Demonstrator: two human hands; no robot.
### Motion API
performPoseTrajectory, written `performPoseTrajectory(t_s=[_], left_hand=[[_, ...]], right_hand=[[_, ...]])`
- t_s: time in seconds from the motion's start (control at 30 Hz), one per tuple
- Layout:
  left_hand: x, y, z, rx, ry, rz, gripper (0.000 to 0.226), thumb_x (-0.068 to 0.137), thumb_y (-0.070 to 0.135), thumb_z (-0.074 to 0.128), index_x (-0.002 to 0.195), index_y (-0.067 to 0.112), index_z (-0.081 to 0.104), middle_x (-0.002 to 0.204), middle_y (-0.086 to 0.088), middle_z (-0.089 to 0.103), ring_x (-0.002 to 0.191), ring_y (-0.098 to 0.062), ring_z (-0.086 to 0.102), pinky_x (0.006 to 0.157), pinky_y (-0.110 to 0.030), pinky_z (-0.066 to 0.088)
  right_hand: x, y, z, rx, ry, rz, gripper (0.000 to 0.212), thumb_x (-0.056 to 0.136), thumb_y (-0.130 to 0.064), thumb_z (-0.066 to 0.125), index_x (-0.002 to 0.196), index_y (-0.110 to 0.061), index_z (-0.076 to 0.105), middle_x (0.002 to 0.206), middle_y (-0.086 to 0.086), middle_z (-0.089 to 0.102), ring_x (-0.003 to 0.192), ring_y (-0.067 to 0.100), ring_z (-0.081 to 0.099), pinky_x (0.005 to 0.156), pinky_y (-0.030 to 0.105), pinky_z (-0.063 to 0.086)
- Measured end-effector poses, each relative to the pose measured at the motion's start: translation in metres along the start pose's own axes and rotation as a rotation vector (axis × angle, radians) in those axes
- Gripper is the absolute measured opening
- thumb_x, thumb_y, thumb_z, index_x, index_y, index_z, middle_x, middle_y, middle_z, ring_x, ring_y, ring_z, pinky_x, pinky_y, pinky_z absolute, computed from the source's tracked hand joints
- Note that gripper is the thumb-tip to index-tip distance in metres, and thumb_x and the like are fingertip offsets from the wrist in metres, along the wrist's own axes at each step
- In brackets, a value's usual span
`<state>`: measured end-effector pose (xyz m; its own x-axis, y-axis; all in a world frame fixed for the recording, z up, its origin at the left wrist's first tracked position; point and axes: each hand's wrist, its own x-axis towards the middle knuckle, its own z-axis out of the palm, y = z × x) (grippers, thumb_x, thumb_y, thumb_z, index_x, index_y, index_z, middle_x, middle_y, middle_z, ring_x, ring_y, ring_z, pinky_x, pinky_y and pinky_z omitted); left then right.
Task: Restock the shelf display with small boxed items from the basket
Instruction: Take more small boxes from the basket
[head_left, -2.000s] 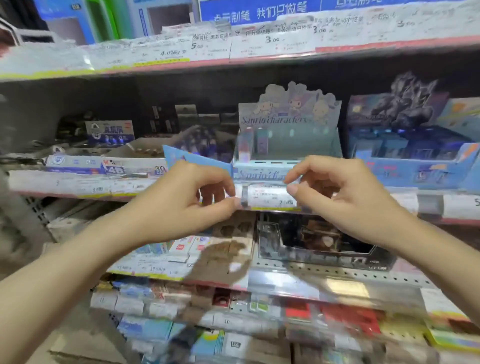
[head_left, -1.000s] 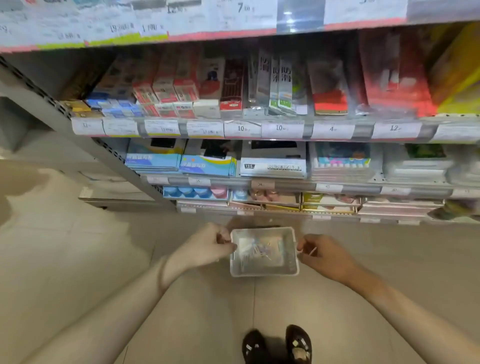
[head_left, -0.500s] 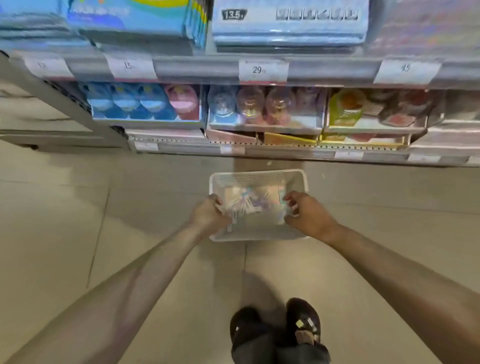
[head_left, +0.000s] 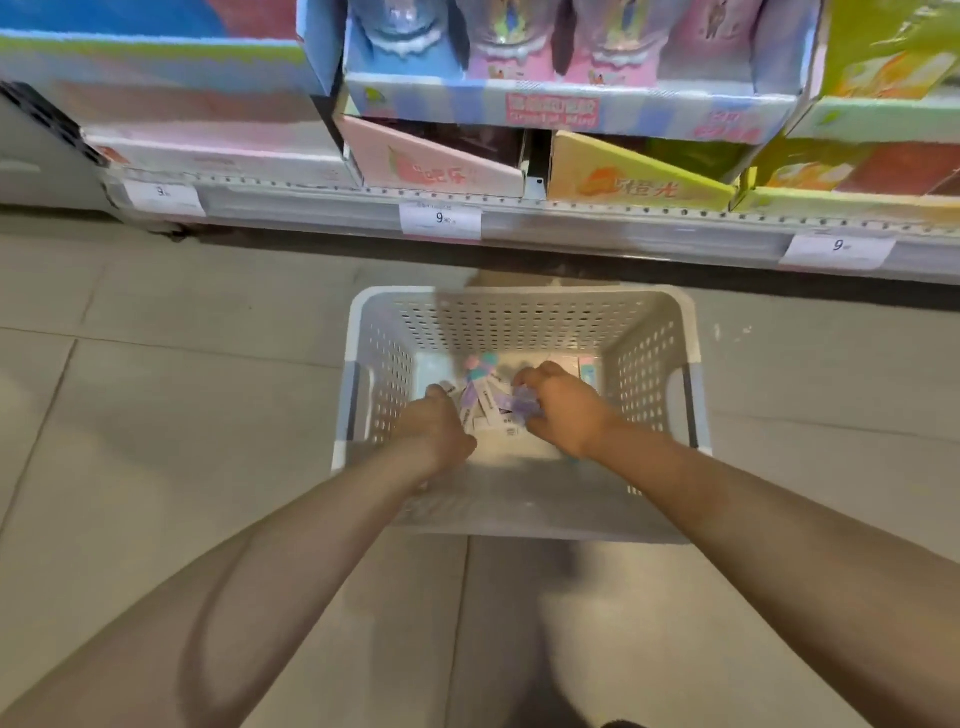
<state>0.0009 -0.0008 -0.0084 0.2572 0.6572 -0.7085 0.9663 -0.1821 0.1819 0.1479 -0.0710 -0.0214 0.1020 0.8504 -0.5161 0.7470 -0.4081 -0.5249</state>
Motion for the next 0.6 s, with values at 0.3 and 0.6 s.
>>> performPoseTrajectory(t_s=[0.3, 0.6], left_hand=[[0.049, -0.009, 0.041, 0.078, 0.001, -0.021, 0.065, 0.083, 0.038, 0.06, 0.132, 0.006, 0.03, 0.13, -0.017, 0.047, 0.124, -0.032, 0.045, 0.096, -0.037, 0.042], [0.05, -0.007, 0.035, 0.145, -0.073, 0.0, 0.074, 0.08, 0.031, 0.062, 0.138, 0.006, 0.024, 0.134, -0.02, 0.037, 0.12, -0.037, 0.049, 0.095, -0.038, 0.043]], right_hand=[[0.042, -0.004, 0.037, -0.416, -0.038, -0.243, 0.055, 0.085, -0.029, 0.058, 0.136, -0.02, 0.039, 0.153, 0.01, 0.019, 0.134, 0.032, 0.03, 0.104, 0.042, 0.033], [0.037, 0.003, 0.025, -0.422, 0.053, -0.115, 0.033, 0.085, -0.011, 0.056, 0.116, -0.002, 0.049, 0.121, 0.017, 0.048, 0.099, 0.036, 0.058, 0.069, 0.036, 0.042]])
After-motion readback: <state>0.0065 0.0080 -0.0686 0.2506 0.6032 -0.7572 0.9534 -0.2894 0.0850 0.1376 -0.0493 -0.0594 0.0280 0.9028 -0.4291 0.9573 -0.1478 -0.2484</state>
